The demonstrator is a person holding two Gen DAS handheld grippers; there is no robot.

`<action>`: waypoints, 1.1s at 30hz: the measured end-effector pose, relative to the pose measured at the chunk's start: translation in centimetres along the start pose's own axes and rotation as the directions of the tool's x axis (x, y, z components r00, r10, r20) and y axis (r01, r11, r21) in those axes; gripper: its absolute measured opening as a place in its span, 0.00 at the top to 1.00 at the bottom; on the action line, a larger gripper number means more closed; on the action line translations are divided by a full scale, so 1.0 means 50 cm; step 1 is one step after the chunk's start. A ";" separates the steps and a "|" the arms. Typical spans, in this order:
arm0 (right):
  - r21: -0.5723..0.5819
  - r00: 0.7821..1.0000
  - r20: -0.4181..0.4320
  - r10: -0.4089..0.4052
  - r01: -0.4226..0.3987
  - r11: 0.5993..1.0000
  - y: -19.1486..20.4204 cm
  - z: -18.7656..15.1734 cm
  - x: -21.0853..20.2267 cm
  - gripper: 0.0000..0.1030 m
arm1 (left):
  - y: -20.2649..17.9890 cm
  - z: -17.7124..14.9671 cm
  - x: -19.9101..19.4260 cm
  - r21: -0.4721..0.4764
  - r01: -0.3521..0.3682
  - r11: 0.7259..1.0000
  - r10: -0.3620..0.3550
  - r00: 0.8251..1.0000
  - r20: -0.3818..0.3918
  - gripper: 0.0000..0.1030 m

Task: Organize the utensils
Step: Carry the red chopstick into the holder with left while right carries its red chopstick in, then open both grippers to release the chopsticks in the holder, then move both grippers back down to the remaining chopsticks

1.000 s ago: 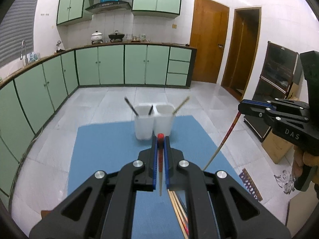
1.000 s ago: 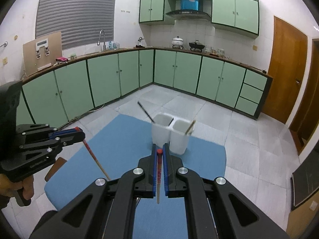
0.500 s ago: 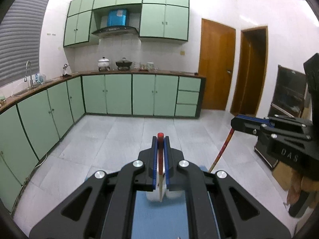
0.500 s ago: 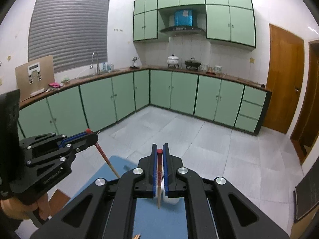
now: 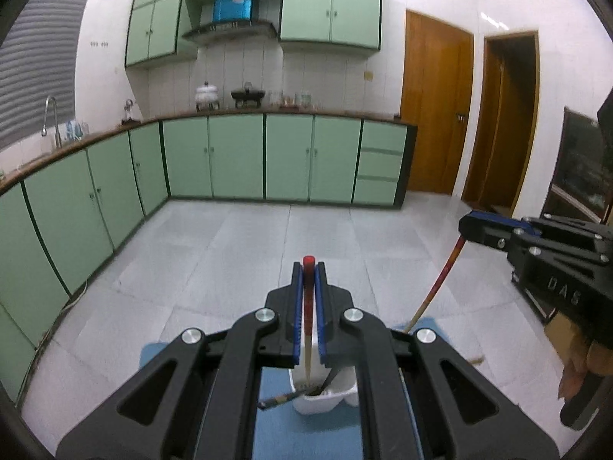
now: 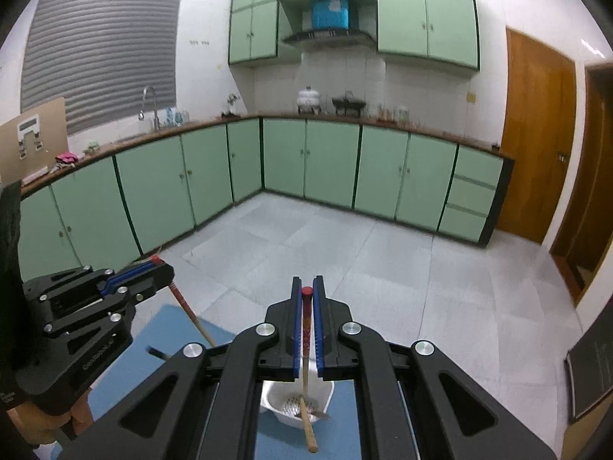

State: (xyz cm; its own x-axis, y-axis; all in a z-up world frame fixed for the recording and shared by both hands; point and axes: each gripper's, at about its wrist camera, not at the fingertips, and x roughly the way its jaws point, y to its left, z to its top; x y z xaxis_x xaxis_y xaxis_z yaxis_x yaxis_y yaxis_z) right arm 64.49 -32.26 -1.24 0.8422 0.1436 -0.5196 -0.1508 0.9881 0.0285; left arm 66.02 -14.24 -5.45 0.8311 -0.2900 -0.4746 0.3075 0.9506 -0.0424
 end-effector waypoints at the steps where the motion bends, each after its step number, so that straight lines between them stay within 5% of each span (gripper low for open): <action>1: 0.012 1.000 -0.007 0.009 -0.009 1.000 -0.006 -0.007 0.004 0.92 | 0.007 -0.007 0.005 -0.003 0.001 1.000 -0.001 1.000 -0.009 0.94; 4: 0.027 1.000 0.019 0.006 -0.006 1.000 -0.014 -0.015 -0.020 0.77 | 0.021 -0.025 -0.008 -0.008 -0.002 1.000 0.002 1.000 -0.010 0.85; 8: 0.055 0.995 0.096 0.022 -0.028 0.998 -0.024 -0.014 -0.125 0.77 | 0.037 -0.027 -0.089 -0.013 0.010 1.000 -0.010 1.000 0.025 0.82; 11: 0.058 0.986 0.166 0.032 -0.042 0.997 -0.026 -0.054 -0.241 0.75 | 0.053 -0.047 -0.190 -0.025 0.018 1.000 -0.016 0.998 0.065 0.68; 16: 0.044 0.978 0.205 0.038 -0.048 0.998 0.016 -0.261 -0.417 0.72 | 0.062 -0.161 -0.360 -0.020 -0.033 0.999 0.036 0.993 0.117 0.54; 24: 0.096 1.000 0.011 0.018 -0.019 0.995 0.155 -0.691 -0.498 0.72 | -0.006 -0.506 -0.535 0.006 -0.042 0.999 0.042 0.999 0.019 0.42; 27: 0.145 0.998 -0.056 0.041 -0.033 0.989 0.198 -0.789 -0.493 0.72 | -0.021 -0.594 -0.560 -0.029 -0.039 0.999 0.038 0.999 -0.026 0.41; 33: 0.134 0.992 -0.109 0.065 -0.051 0.990 0.264 -0.857 -0.470 0.72 | -0.039 -0.706 -0.587 -0.069 -0.041 0.997 0.035 0.995 -0.091 0.32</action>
State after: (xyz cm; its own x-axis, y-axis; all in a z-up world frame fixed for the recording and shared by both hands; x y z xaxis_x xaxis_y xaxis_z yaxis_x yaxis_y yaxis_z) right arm 20.51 -24.90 -25.25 0.7694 0.2011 -0.6063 -0.1226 0.9780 0.1688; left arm 24.67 -3.67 -22.49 0.7956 -0.2455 -0.5538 0.2403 0.9671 -0.0836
